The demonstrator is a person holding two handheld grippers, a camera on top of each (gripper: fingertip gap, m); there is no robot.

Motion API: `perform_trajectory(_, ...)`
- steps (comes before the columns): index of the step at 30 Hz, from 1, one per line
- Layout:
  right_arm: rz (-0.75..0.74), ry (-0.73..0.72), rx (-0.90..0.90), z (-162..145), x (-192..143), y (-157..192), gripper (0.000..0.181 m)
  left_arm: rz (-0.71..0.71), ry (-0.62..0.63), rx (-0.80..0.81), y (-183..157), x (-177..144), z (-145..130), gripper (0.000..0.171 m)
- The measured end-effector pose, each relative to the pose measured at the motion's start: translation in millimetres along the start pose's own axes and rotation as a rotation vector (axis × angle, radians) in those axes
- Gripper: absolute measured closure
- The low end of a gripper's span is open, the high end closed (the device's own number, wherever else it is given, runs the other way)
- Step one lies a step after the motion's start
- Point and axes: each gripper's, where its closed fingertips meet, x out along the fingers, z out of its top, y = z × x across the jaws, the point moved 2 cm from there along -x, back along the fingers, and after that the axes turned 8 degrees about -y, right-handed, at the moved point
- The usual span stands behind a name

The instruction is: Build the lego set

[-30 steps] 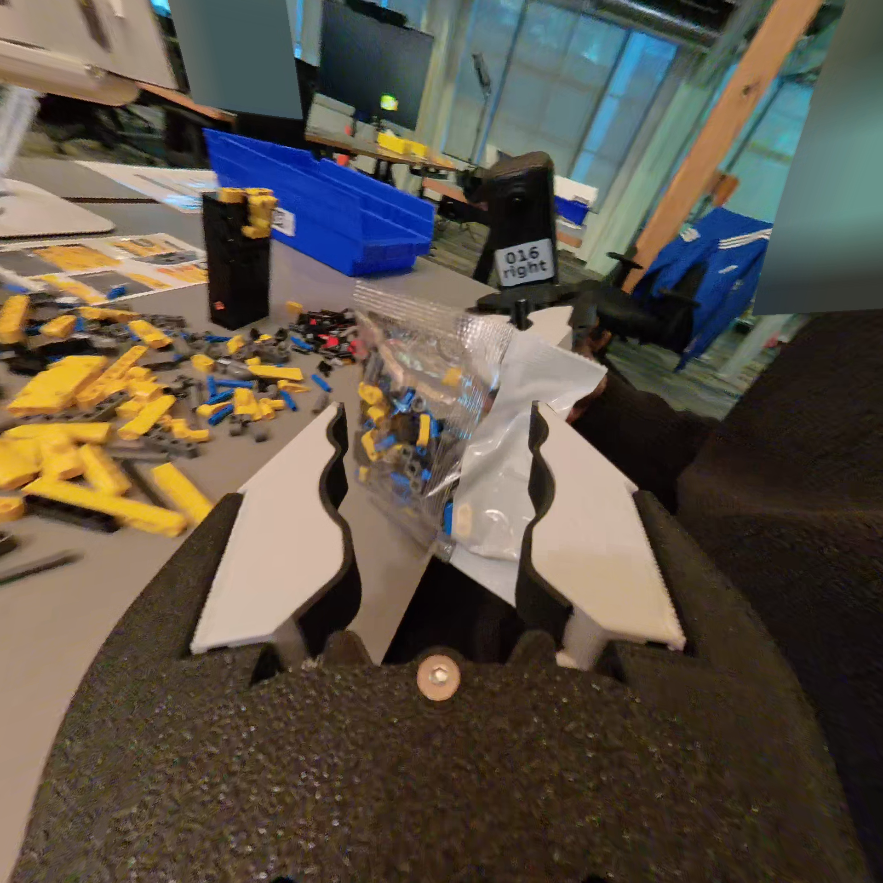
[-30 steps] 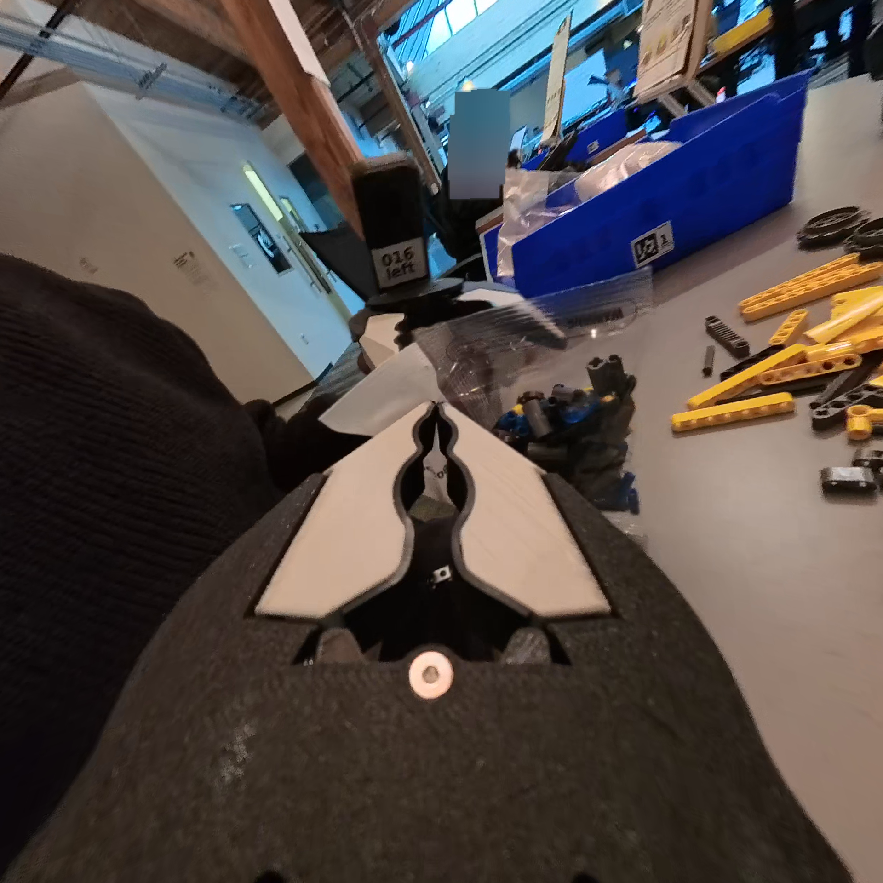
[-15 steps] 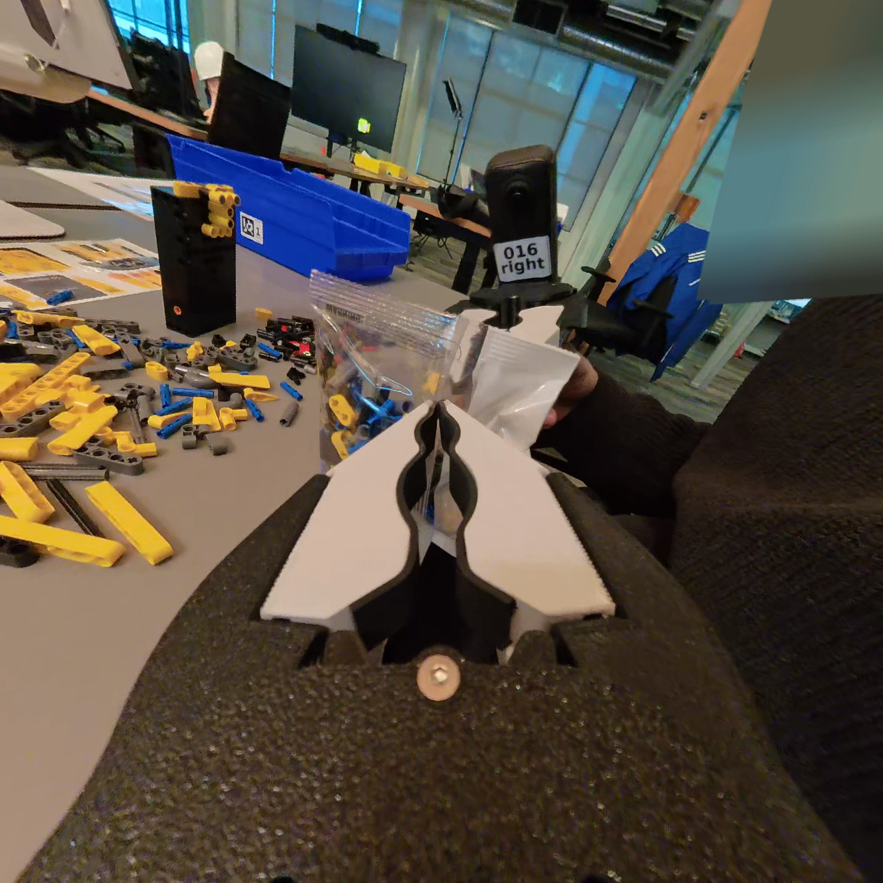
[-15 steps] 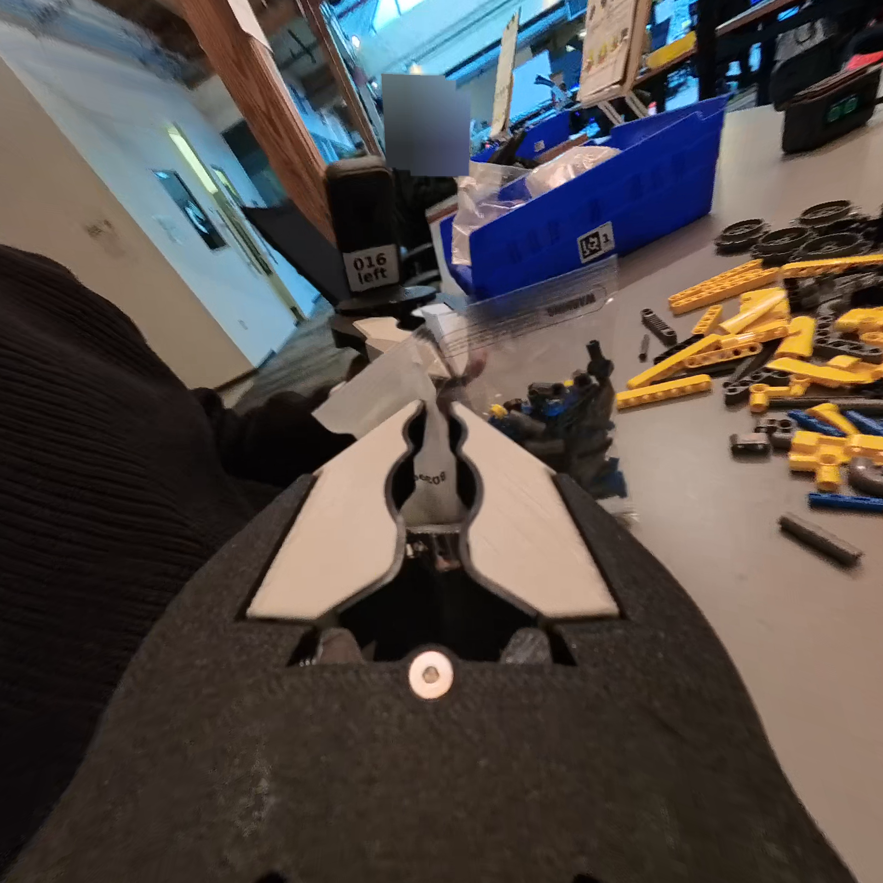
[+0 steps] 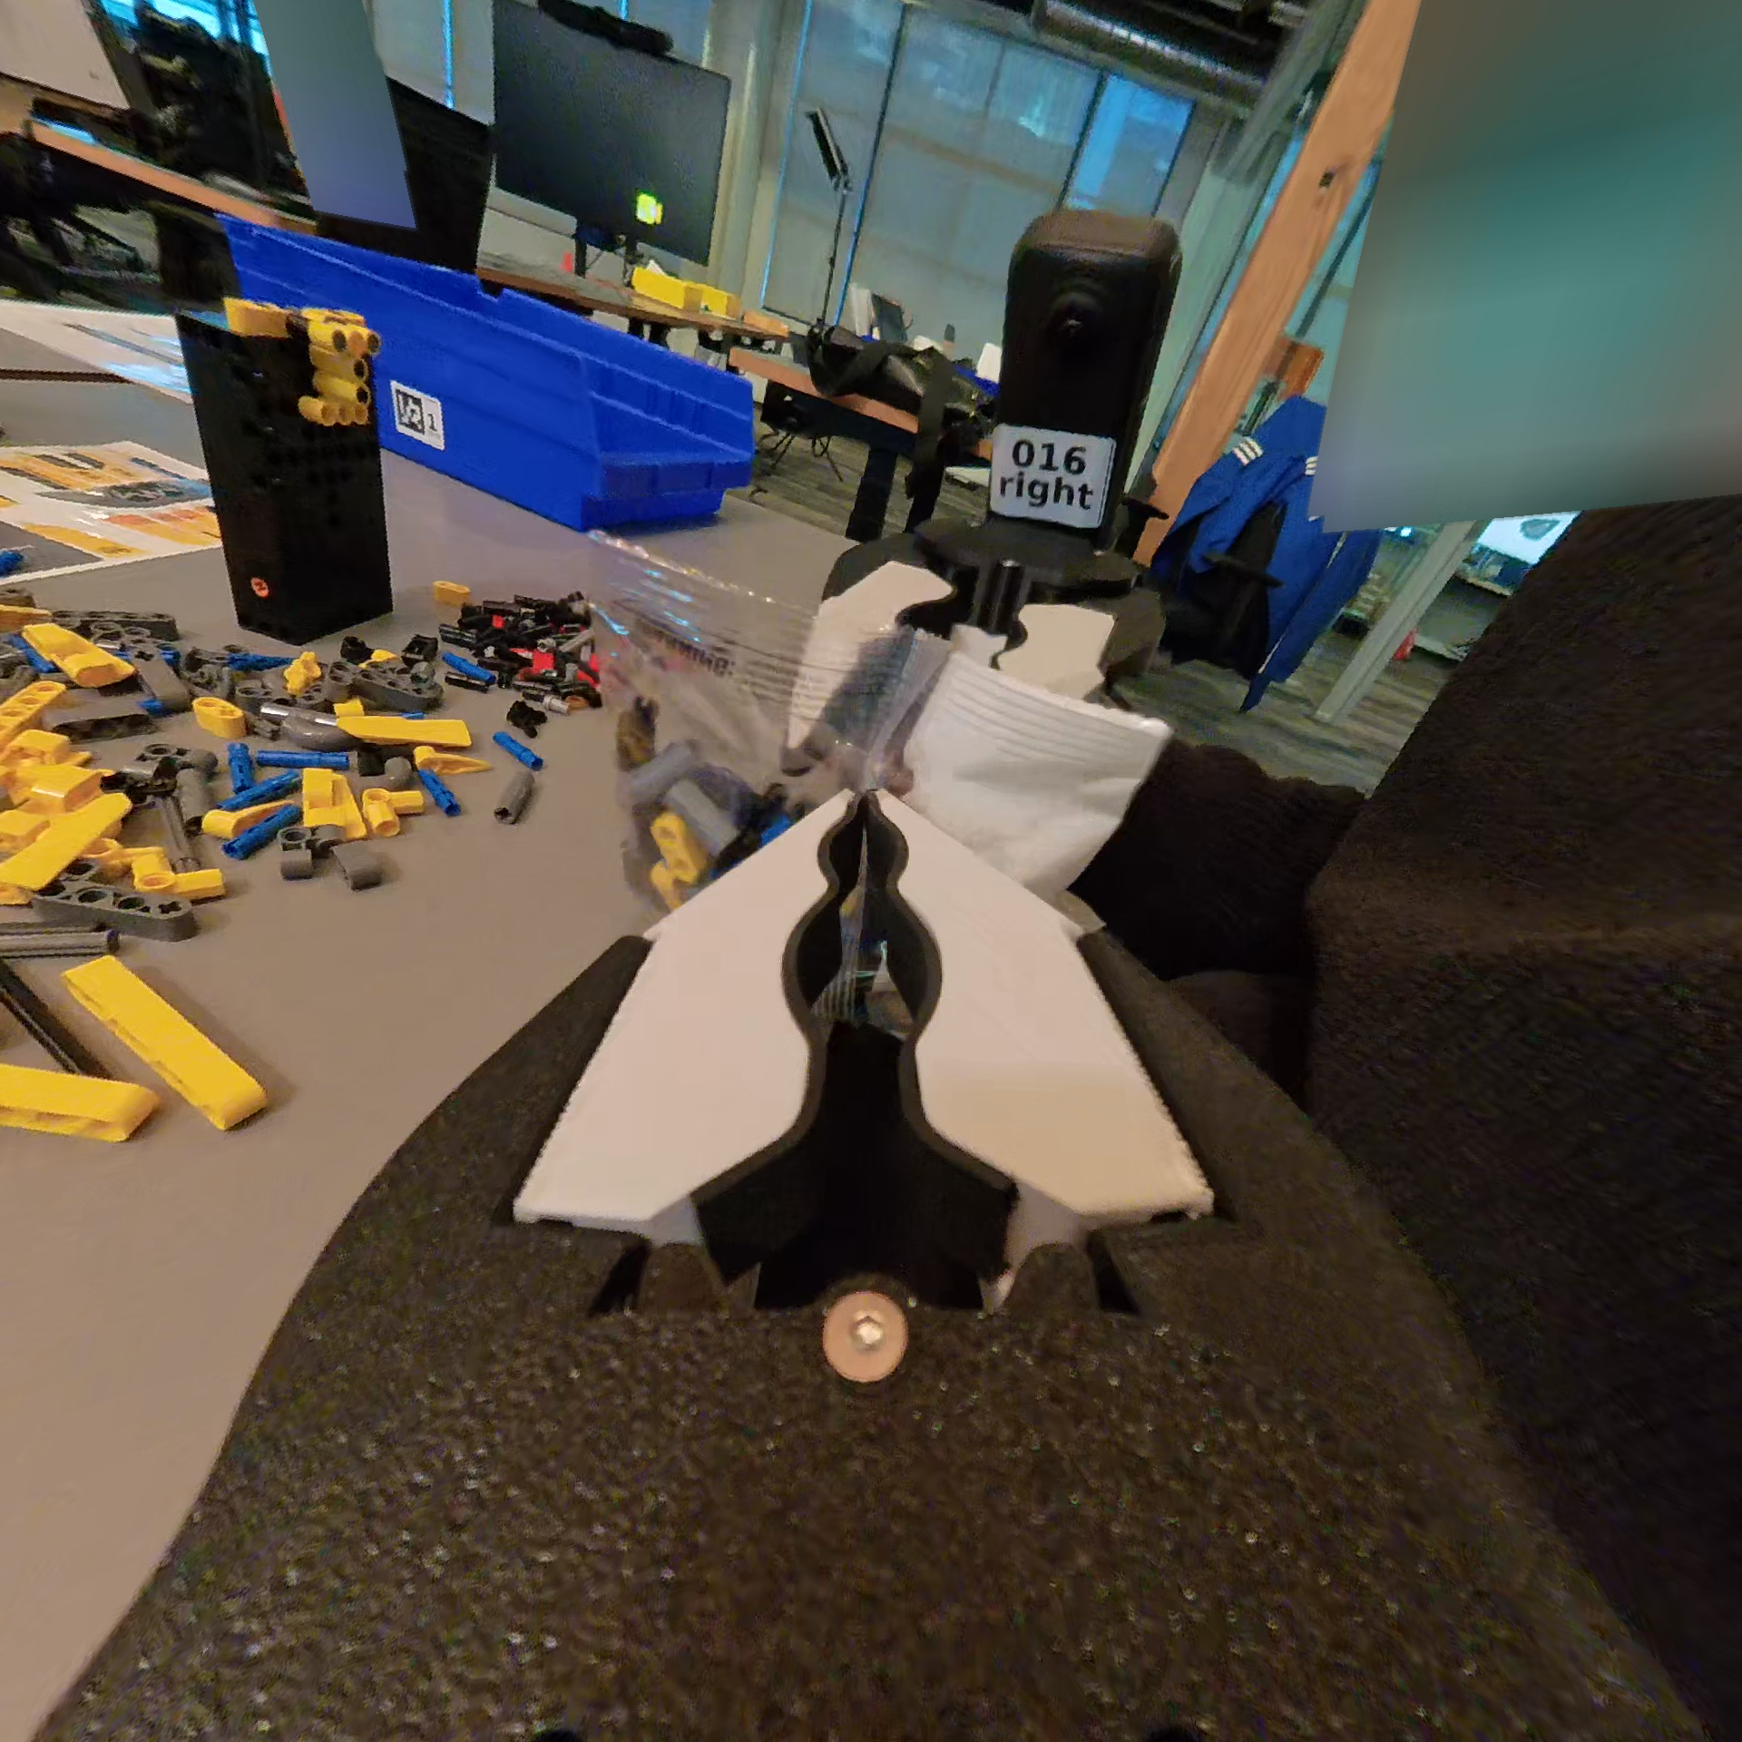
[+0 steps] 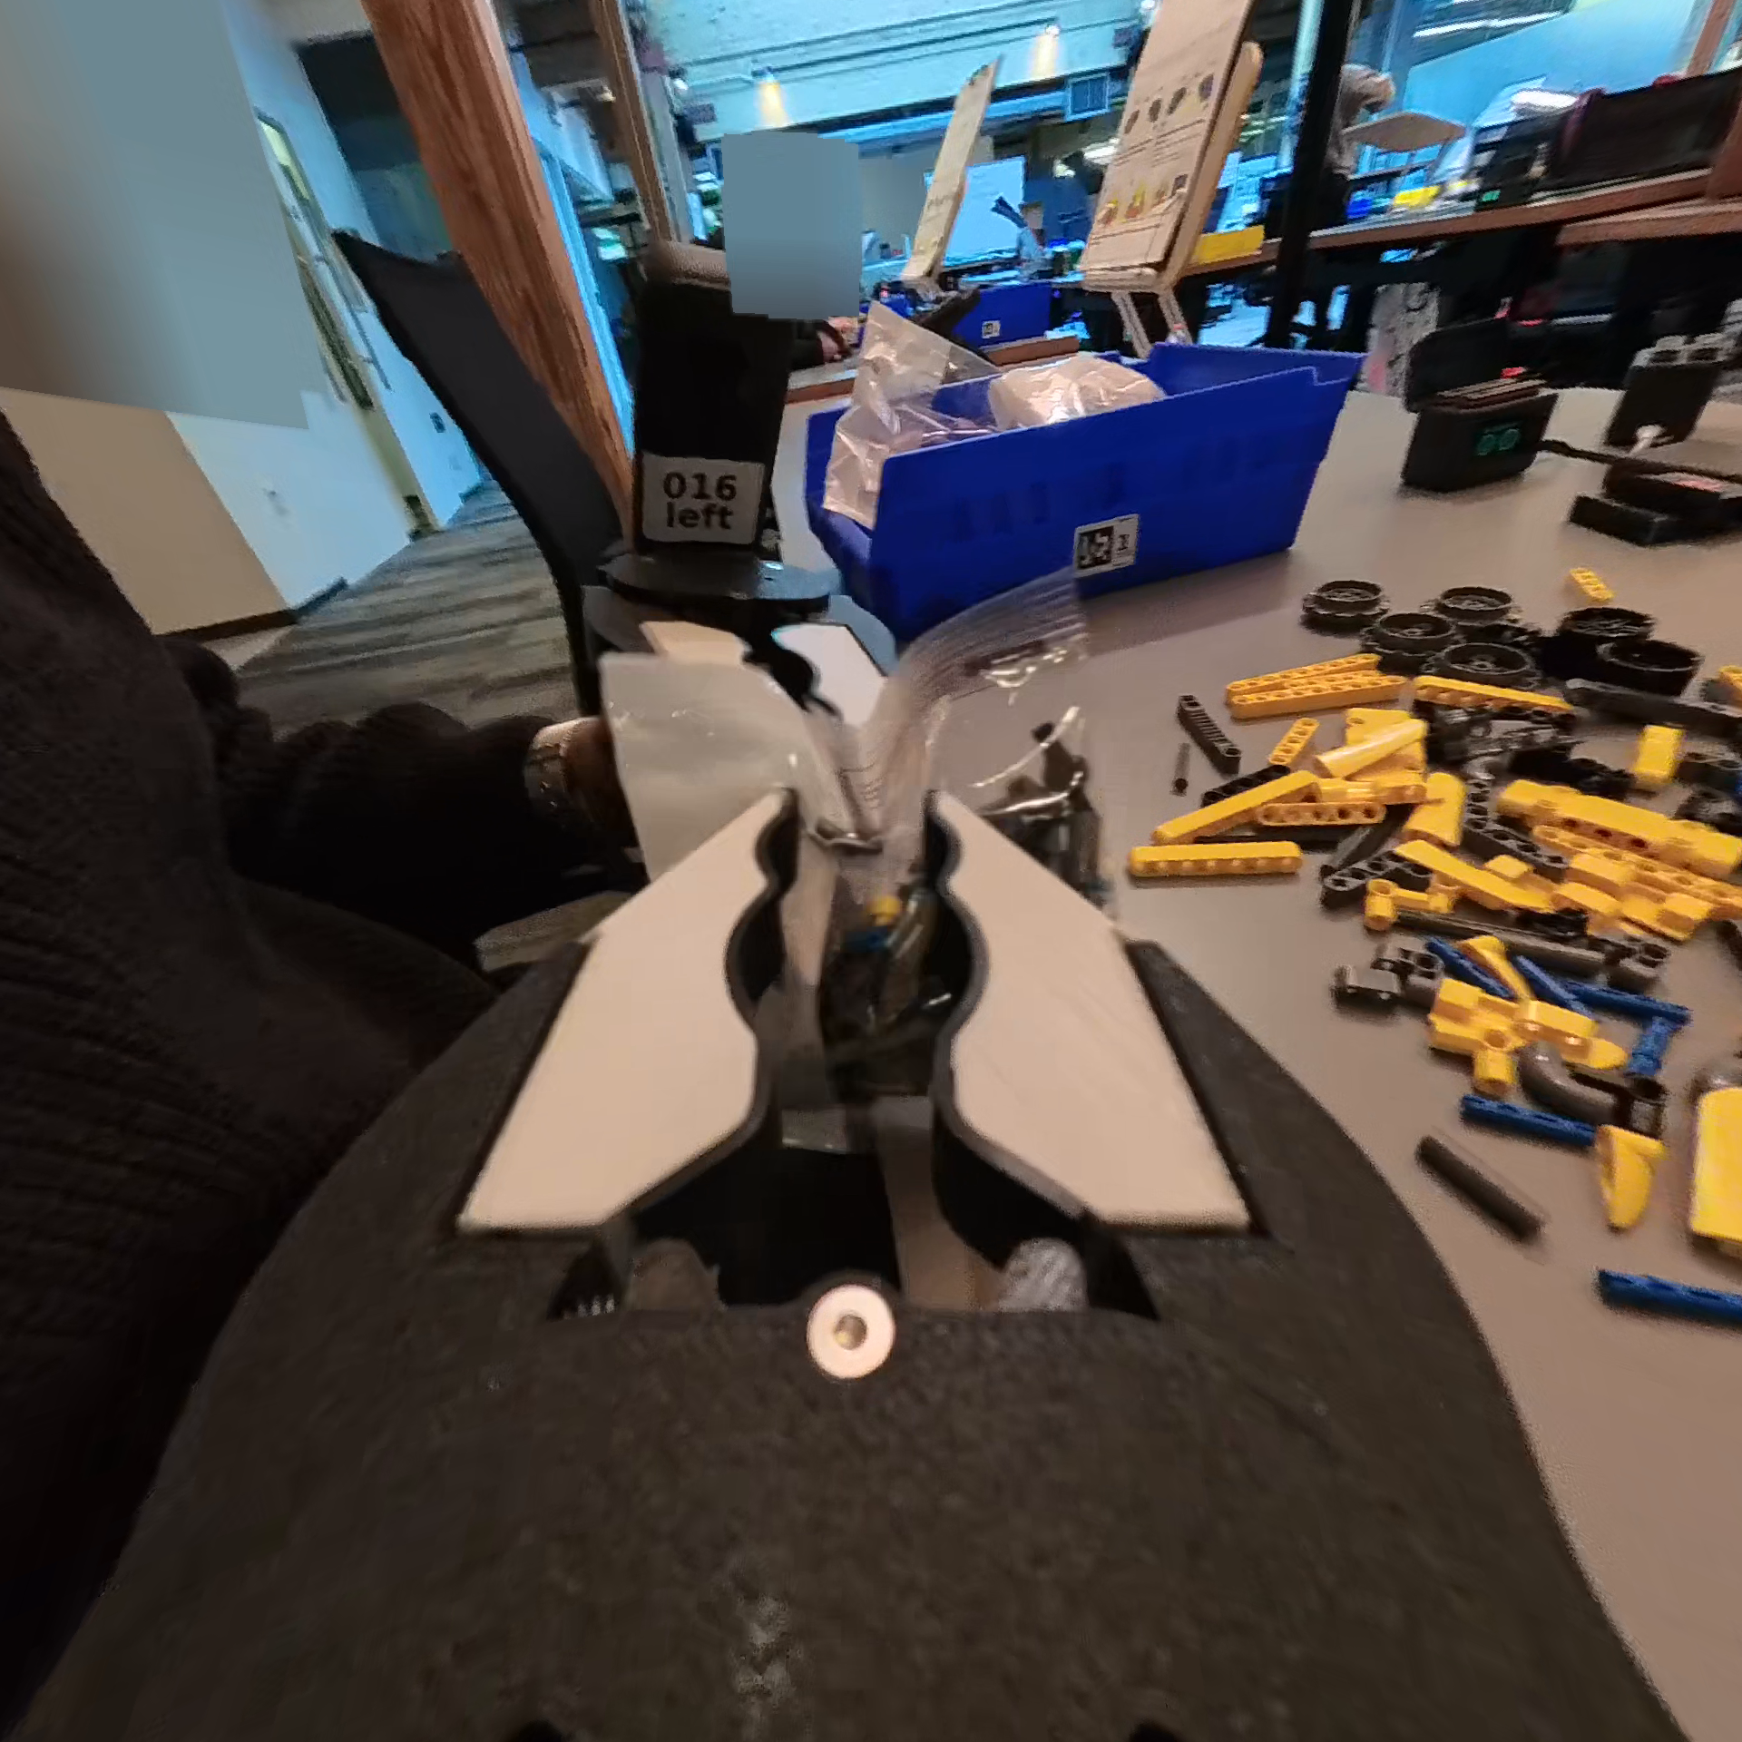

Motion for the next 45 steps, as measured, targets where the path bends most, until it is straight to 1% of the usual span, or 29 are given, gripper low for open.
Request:
perform_trajectory(2, -0.003, -0.006, -0.007, 0.1, -1.7, -1.4, 0.16, 0.004, -0.01, 0.002, 0.5, -0.3, 0.2, 0.171)
perform_trajectory(6, -0.009, -0.036, 0.036, 2.2, -7.8, -6.1, 0.159, 0.006, -0.06, -0.007, 1.8, -2.6, 6.4, 0.171)
perform_trajectory(7, -0.011, -0.043, 0.044, 3.1, -10.5, -7.5, 0.165, 0.008, -0.085, -0.018, 3.1, -5.3, 10.3, 0.171)
perform_trajectory(8, -0.017, -0.052, 0.047, 4.3, -13.5, -9.4, 0.181, 0.001, -0.101, -0.028, 3.3, -8.3, 13.3, 0.171)
perform_trajectory(10, 0.017, -0.066, 0.06, 6.5, -16.6, -6.2, 0.181, 0.015, -0.106, -0.022, 5.4, -12.1, 14.9, 0.171)
perform_trajectory(13, 0.0, -0.064, 0.036, 6.1, -15.1, -6.6, 0.181, 0.02, -0.107, -0.02, 4.4, -11.6, 14.3, 0.171)
perform_trajectory(14, -0.01, -0.067, 0.028, 6.6, -13.7, -6.8, 0.171, 0.017, -0.109, -0.024, 3.9, -10.6, 13.8, 0.171)
perform_trajectory(15, -0.014, -0.066, 0.026, 6.6, -11.7, -6.4, 0.141, 0.013, -0.11, -0.026, 3.2, -9.7, 13.0, 0.171)
perform_trajectory(16, -0.008, -0.055, 0.028, 5.0, -9.7, -4.9, 0.124, 0.011, -0.107, -0.028, 2.8, -8.9, 12.0, 0.171)
perform_trajectory(18, -0.004, -0.027, 0.014, 0.2, -5.3, -2.2, 0.123, 0.006, -0.093, -0.027, 2.2, -7.5, 9.3, 0.171)
perform_trajectory(19, -0.009, -0.022, 0.002, -1.0, -3.7, -1.7, 0.126, 0.008, -0.087, -0.028, 2.2, -6.8, 8.0, 0.171)
perform_trajectory(20, -0.013, -0.015, -0.008, -1.8, -2.9, -1.5, 0.142, 0.017, -0.085, -0.027, 3.3, -6.3, 7.2, 0.171)
perform_trajectory(21, -0.034, -0.008, -0.018, -2.4, -2.9, -4.1, 0.165, 0.018, -0.083, -0.027, 3.1, -5.9, 6.7, 0.171)
perform_trajectory(24, -0.009, 0.0, -0.012, -3.1, -4.4, -2.6, 0.177, 0.027, -0.077, -0.026, 2.6, -4.7, 5.3, 0.171)
perform_trajectory(26, -0.003, -0.006, -0.014, -2.3, -6.0, -2.2, 0.181, 0.028, -0.08, -0.023, 2.0, -4.4, 5.4, 0.171)
perform_trajectory(31, -0.037, -0.035, -0.021, 4.5, -11.8, -8.9, 0.181, 0.056, -0.117, -0.013, 5.9, -7.4, 11.0, 0.171)
perform_trajectory(37, -0.027, -0.063, 0.019, 7.6, -15.4, -11.0, 0.181, 0.036, -0.143, -0.027, 4.0, -9.9, 13.8, 0.171)
perform_trajectory(38, -0.025, -0.067, 0.023, 8.0, -15.2, -10.7, 0.181, 0.038, -0.152, -0.022, 3.7, -10.8, 14.7, 0.168)
perform_trajectory(41, -0.001, -0.092, 0.052, 11.1, -16.8, -8.6, 0.181, 0.039, -0.201, -0.014, 3.7, -15.0, 21.0, 0.136)
perform_trajectory(42, 0.011, -0.096, 0.059, 11.6, -16.9, -7.5, 0.181, 0.033, -0.204, -0.018, 3.3, -15.3, 21.8, 0.128)
perform_trajectory(44, 0.037, -0.095, 0.07, 11.4, -15.3, -3.9, 0.181, 0.015, -0.173, -0.017, 1.6, -12.6, 18.8, 0.116)
perform_trajectory(45, 0.051, -0.089, 0.074, 10.5, -13.8, -1.9, 0.181, -0.004, -0.144, -0.007, -1.0, -10.1, 15.9, 0.114)
